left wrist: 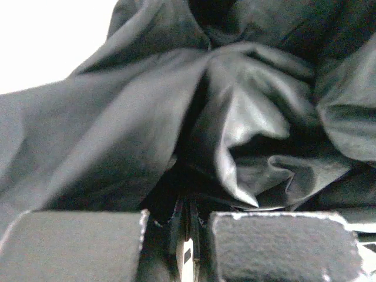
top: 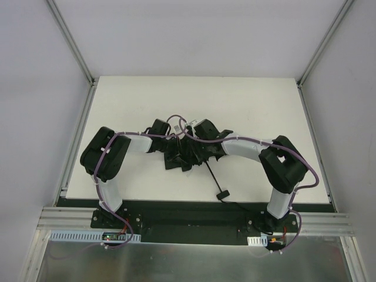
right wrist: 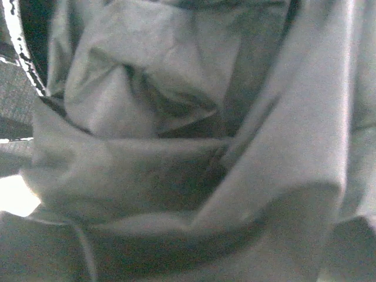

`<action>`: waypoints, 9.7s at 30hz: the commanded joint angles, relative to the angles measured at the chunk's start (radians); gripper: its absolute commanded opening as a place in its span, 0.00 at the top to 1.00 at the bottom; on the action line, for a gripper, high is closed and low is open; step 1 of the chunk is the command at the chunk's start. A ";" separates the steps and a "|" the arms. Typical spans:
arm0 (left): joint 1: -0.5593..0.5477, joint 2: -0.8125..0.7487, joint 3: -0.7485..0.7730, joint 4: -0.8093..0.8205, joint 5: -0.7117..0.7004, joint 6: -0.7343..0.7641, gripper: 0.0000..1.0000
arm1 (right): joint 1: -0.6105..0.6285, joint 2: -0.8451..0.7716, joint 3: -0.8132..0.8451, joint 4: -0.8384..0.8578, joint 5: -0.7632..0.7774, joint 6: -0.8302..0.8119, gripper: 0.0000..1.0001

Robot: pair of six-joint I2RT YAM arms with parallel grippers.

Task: Put away the umbrella

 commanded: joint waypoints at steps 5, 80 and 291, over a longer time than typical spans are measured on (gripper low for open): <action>0.007 -0.079 -0.030 -0.088 -0.079 0.069 1.00 | 0.010 -0.018 -0.105 -0.006 -0.032 0.029 0.64; 0.079 -0.343 -0.130 -0.169 -0.010 0.092 1.00 | -0.006 -0.226 -0.222 0.076 -0.242 0.086 1.00; -0.006 -0.487 0.510 -0.226 -0.137 -0.904 0.01 | 0.146 -0.743 0.180 -0.222 0.319 -0.598 1.00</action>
